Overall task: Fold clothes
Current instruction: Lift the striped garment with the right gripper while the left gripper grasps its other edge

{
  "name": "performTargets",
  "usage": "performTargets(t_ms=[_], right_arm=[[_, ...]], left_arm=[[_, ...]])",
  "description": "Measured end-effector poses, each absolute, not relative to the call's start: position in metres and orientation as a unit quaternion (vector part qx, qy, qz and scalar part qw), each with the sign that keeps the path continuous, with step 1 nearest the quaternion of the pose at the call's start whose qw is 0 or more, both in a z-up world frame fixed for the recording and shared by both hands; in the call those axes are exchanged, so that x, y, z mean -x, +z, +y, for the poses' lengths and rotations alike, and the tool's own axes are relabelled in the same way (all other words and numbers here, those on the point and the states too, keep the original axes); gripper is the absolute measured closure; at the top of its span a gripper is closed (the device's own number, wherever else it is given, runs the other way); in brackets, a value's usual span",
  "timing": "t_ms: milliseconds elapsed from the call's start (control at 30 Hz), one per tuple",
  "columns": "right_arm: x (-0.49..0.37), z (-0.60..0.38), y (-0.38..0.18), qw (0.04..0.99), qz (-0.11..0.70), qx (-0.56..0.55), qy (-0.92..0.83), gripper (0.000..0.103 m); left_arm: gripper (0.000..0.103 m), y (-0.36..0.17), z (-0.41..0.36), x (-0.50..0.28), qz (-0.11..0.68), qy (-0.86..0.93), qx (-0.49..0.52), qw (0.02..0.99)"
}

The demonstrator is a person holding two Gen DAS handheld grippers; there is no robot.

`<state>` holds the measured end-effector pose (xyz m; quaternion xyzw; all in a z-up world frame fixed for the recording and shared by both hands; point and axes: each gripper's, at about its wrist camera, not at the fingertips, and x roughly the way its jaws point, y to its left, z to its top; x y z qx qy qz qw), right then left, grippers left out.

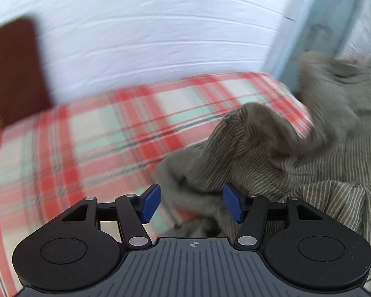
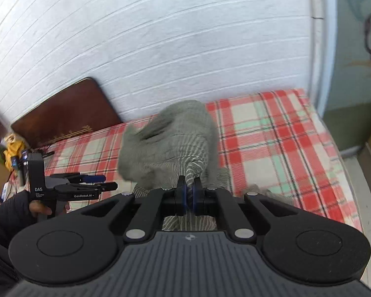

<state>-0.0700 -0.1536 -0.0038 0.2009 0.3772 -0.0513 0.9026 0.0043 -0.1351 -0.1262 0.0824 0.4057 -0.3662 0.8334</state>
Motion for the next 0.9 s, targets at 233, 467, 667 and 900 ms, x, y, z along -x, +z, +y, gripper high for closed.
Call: performTargets(t_ms=[233, 467, 667, 900], right_arm=[[0.099, -0.166, -0.02, 0.891, 0.373, -0.239, -0.101, 0.098], [0.121, -0.169, -0.028, 0.878, 0.37, -0.272, -0.135, 0.098], [0.129, -0.167, -0.032, 0.87, 0.368, -0.289, -0.153, 0.098], [0.138, -0.17, -0.032, 0.864, 0.366, -0.304, -0.168, 0.098]], left_arm=[[0.021, -0.117, -0.182, -0.026, 0.382, -0.449, -0.131, 0.797], [0.021, -0.145, -0.246, -0.045, 0.419, -0.492, -0.179, 0.742], [0.022, -0.169, -0.296, -0.047, 0.434, -0.534, -0.238, 0.686], [0.099, -0.187, -0.315, -0.041, 0.47, -0.566, -0.249, 0.63]])
